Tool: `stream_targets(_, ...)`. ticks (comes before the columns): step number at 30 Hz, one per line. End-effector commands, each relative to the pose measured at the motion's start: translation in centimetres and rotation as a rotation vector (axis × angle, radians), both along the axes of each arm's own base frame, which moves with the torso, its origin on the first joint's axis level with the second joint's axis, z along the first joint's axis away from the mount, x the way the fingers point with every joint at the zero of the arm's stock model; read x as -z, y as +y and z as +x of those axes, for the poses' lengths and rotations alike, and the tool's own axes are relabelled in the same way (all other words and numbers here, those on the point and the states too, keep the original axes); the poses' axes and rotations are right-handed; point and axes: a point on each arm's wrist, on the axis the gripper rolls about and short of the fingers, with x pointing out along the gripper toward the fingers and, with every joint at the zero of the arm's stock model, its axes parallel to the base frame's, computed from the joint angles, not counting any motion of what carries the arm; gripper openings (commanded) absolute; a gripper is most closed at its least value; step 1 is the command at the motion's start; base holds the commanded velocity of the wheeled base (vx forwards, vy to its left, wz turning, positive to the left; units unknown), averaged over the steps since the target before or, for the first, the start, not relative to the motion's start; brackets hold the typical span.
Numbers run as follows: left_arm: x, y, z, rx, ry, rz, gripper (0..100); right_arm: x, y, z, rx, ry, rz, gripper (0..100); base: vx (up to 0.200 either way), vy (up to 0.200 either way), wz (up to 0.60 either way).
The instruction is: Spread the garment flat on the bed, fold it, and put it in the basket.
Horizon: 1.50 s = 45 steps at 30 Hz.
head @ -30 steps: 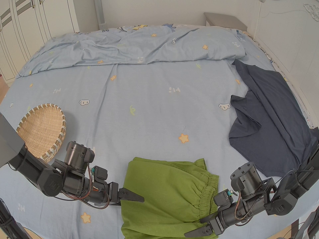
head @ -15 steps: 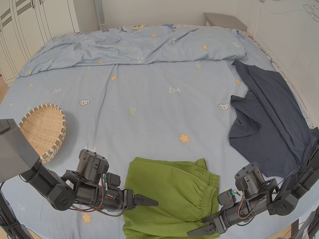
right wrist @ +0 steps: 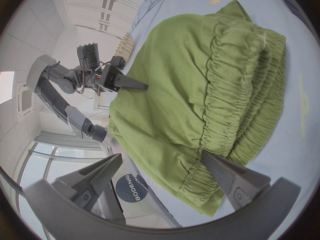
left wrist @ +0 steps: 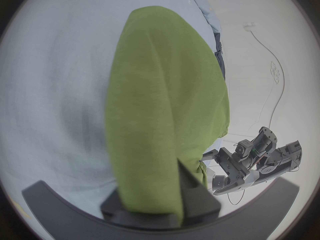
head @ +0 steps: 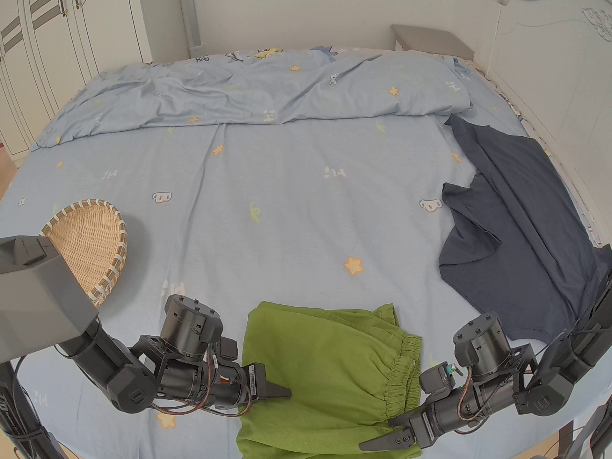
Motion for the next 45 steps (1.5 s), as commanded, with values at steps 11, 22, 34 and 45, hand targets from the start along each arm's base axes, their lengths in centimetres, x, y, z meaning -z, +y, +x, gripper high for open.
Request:
stream_targets(11,-5.9,2.0,0.9,-0.036,-0.087,-0.094,0,-9.2,-3.3,4.5,0.312,-0.101,0.179,100,0.0,0.0,0.0)
stream_targets(22,-11.0,3.0,3.7,0.03,-0.107,-0.044,0,-15.0,-5.3,7.7,0.437,-0.068,0.136,100,0.0,0.0,0.0)
stream_targets(34,-12.7,5.7,2.6,-0.005,-0.094,0.005,0,-15.0,-4.7,7.4,0.417,-0.064,0.134,100,0.0,0.117,0.0)
stream_targets(45,-13.2,5.0,1.5,0.032,-0.104,0.0,0,-15.0,-4.5,7.3,0.414,-0.059,0.133,100,0.0,0.2,0.0)
